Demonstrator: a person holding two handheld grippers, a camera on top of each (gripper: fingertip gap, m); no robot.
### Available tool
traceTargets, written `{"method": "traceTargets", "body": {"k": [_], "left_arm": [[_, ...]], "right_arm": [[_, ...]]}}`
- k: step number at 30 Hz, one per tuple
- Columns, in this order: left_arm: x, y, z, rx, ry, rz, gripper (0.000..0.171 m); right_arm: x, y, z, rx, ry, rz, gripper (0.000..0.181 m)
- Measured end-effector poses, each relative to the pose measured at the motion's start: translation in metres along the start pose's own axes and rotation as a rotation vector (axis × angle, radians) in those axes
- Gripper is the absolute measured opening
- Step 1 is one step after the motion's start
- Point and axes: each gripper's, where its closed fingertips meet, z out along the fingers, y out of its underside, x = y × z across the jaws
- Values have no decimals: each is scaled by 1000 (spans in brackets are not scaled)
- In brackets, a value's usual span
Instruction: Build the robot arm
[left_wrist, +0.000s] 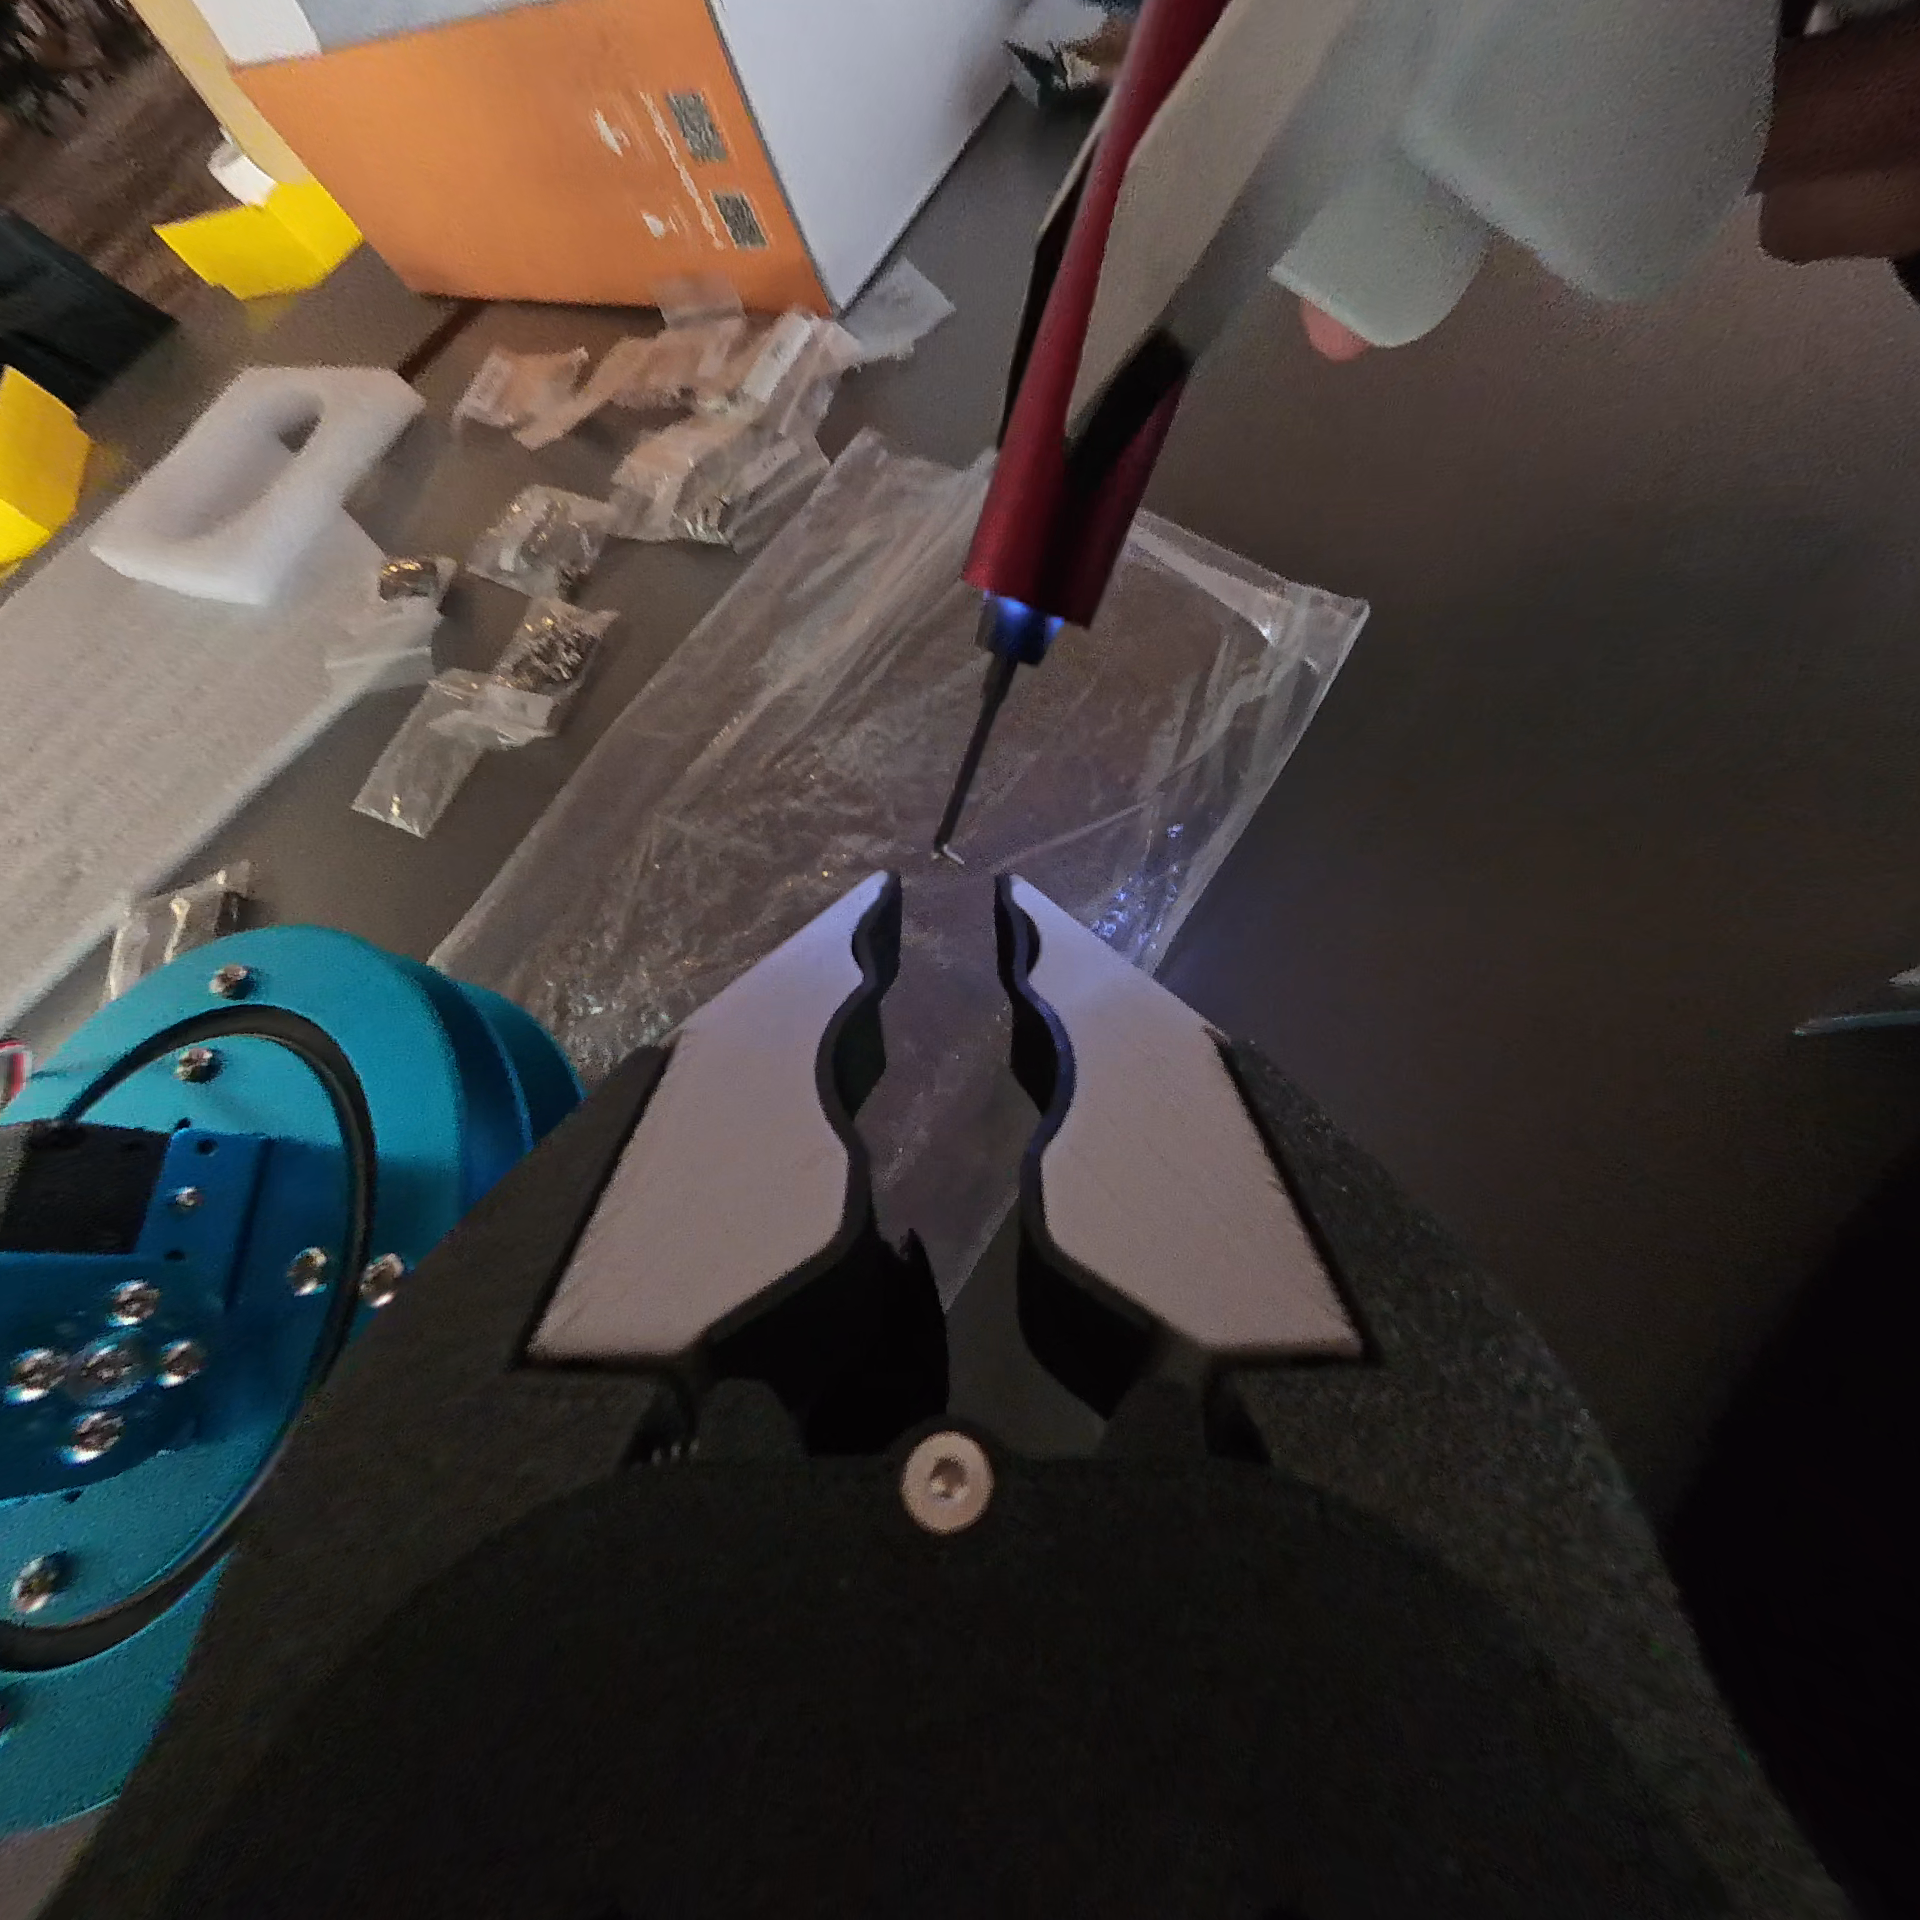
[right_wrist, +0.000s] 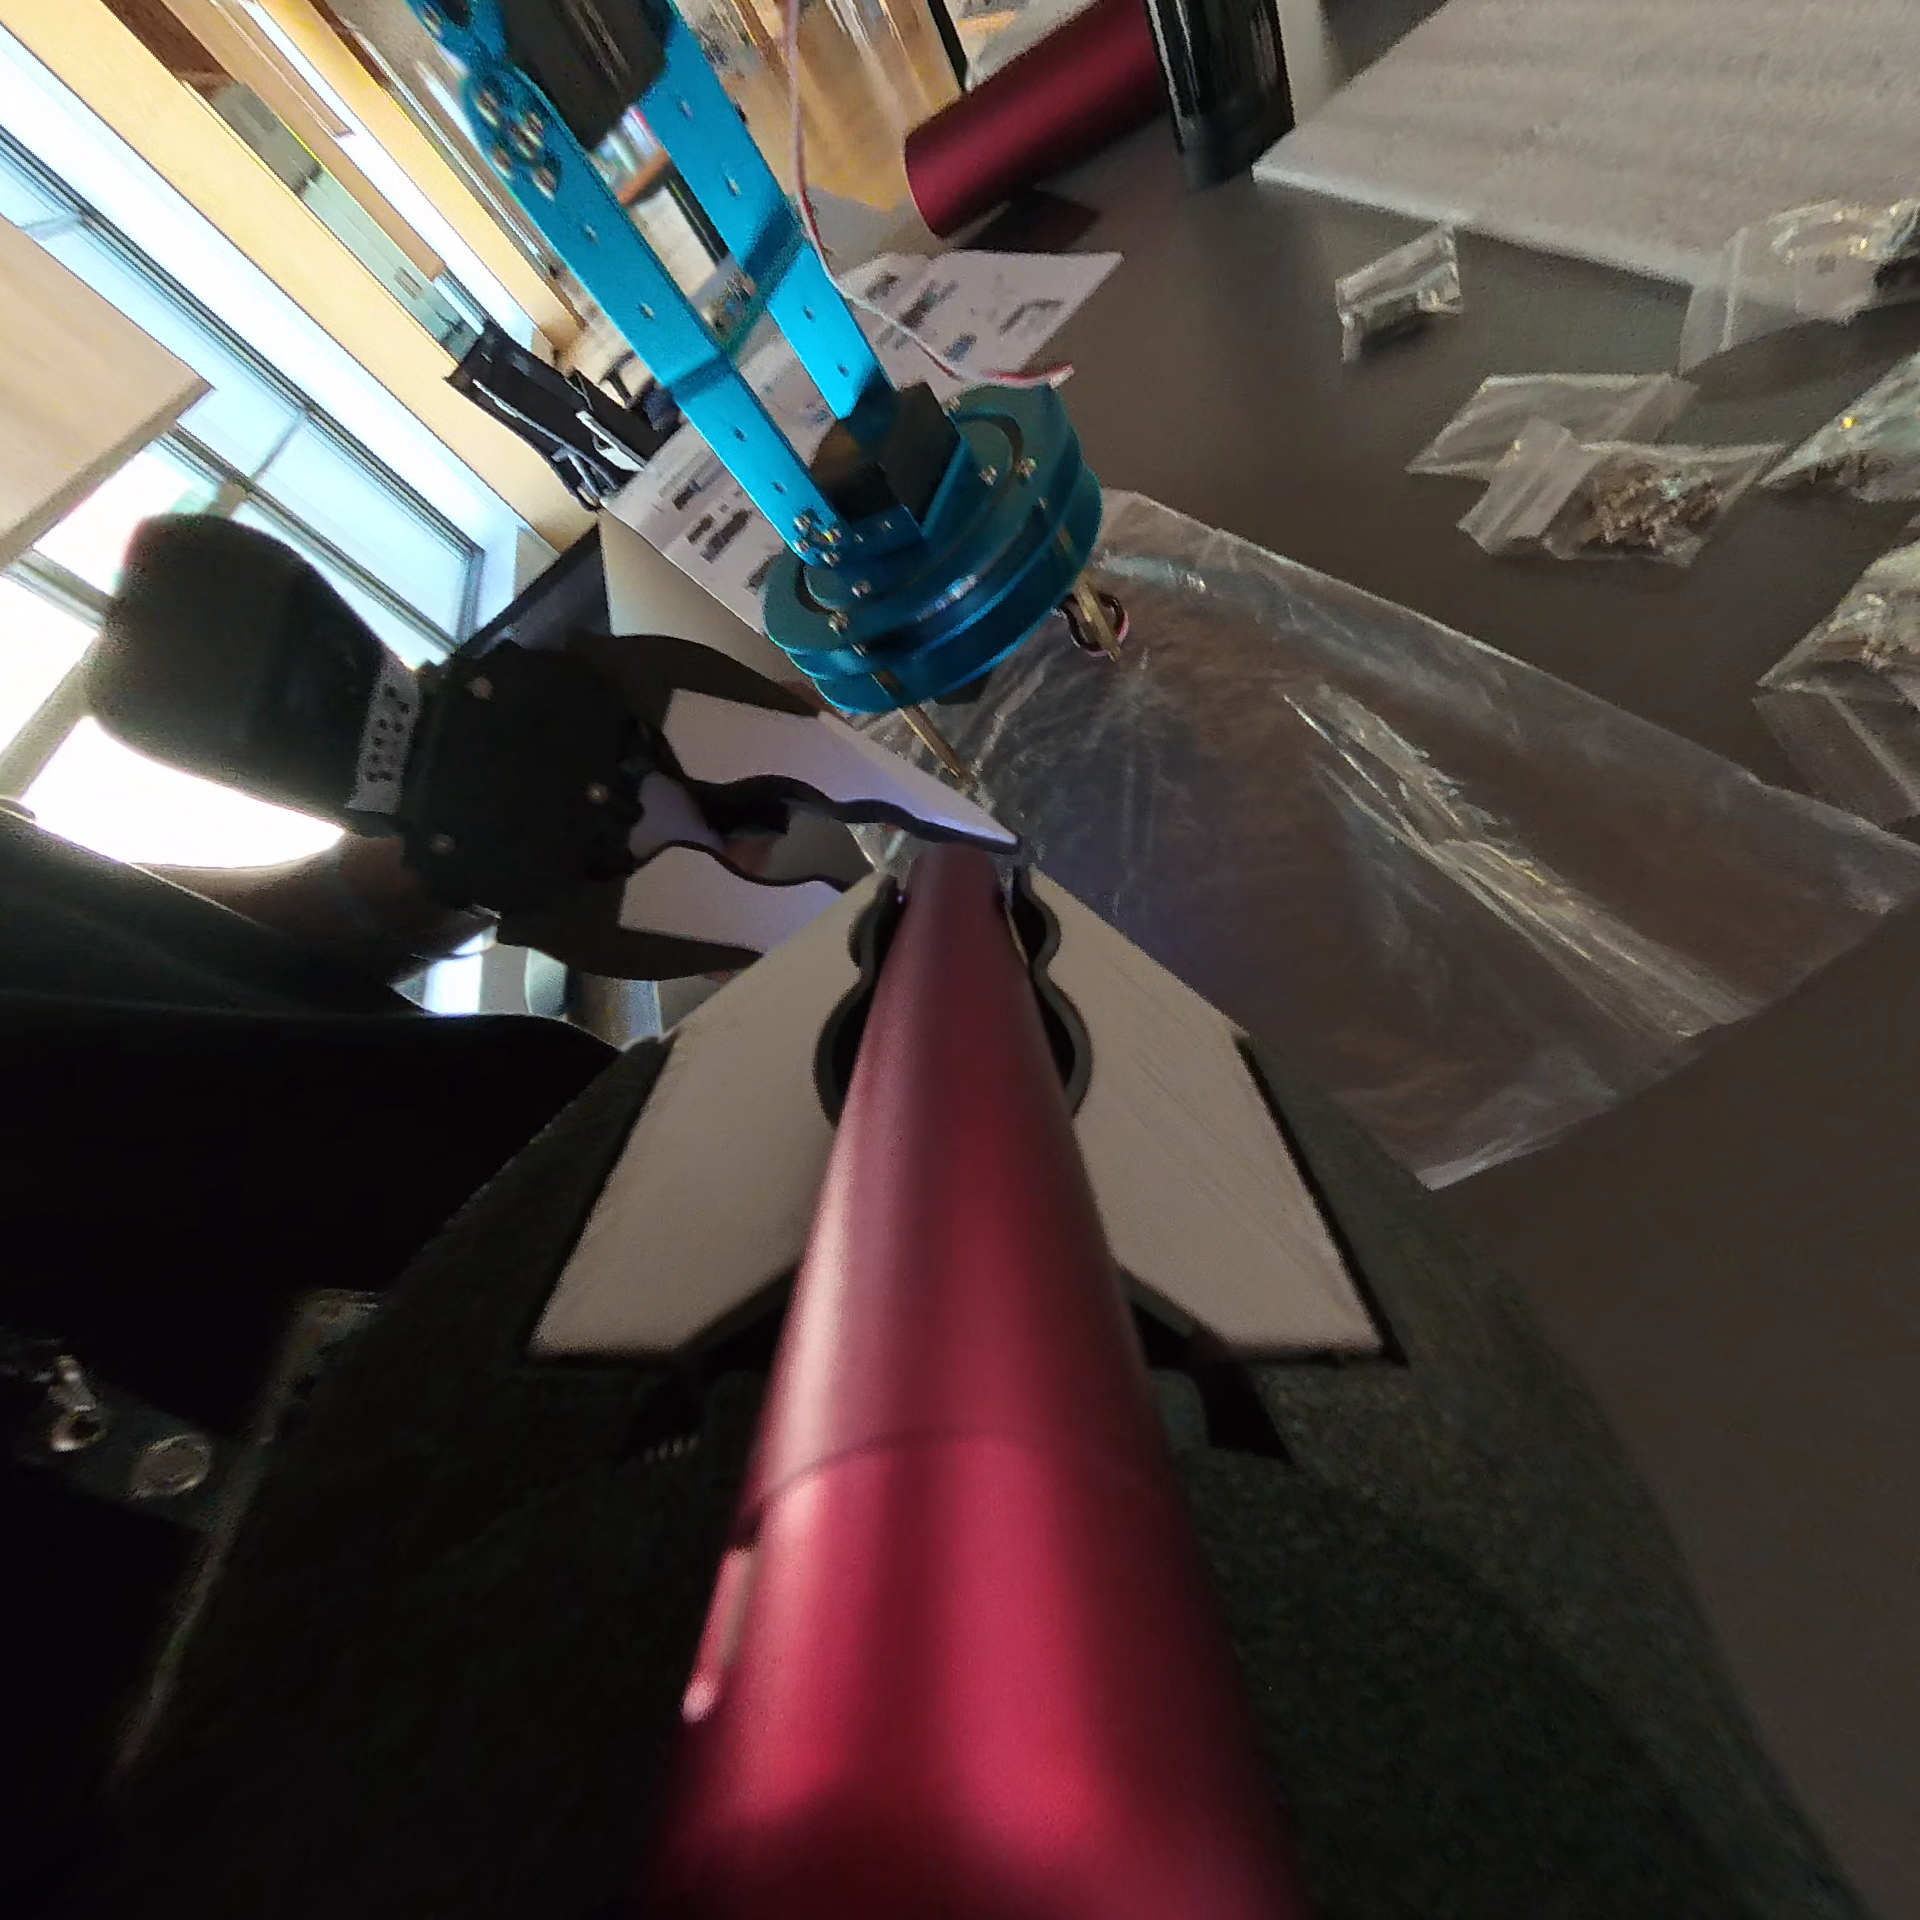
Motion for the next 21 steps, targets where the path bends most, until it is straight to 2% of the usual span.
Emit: {"method": "traceTargets", "body": {"k": [9, 21], "left_arm": [[-8, -39, -25, 239, -8, -109, 10], [-21, -58, -44, 364, -54, -133, 0]], "right_arm": [[-23, -32, -17, 106, -68, 16, 23], [-38, -40, -21, 104, -79, -14, 24]]}}
